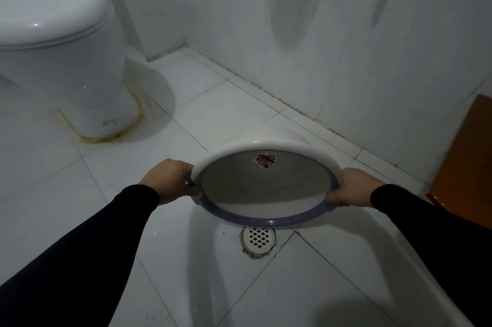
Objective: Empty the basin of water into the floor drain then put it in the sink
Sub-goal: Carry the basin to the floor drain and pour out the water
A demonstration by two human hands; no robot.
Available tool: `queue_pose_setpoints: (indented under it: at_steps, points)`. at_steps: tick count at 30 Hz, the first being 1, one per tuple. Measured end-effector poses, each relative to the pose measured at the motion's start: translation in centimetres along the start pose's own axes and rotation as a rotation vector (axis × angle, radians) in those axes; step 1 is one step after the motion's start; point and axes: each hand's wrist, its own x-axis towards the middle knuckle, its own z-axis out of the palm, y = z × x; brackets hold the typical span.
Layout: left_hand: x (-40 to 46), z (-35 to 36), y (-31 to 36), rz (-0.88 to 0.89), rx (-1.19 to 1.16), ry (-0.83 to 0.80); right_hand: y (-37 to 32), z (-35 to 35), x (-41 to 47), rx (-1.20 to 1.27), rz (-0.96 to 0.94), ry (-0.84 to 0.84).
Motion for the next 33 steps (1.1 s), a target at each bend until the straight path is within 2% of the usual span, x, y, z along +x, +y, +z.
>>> queue_pose_setpoints:
  at_steps: [25, 33]
  points:
    - [-0.1, -0.4, 0.3, -0.043, -0.037, -0.002, 0.0, -0.3, 0.4, 0.022, -0.025, 0.032]
    - [-0.1, -0.8, 0.4, -0.128, -0.171, 0.068, 0.2, -0.6, 1.2, 0.191, -0.026, 0.170]
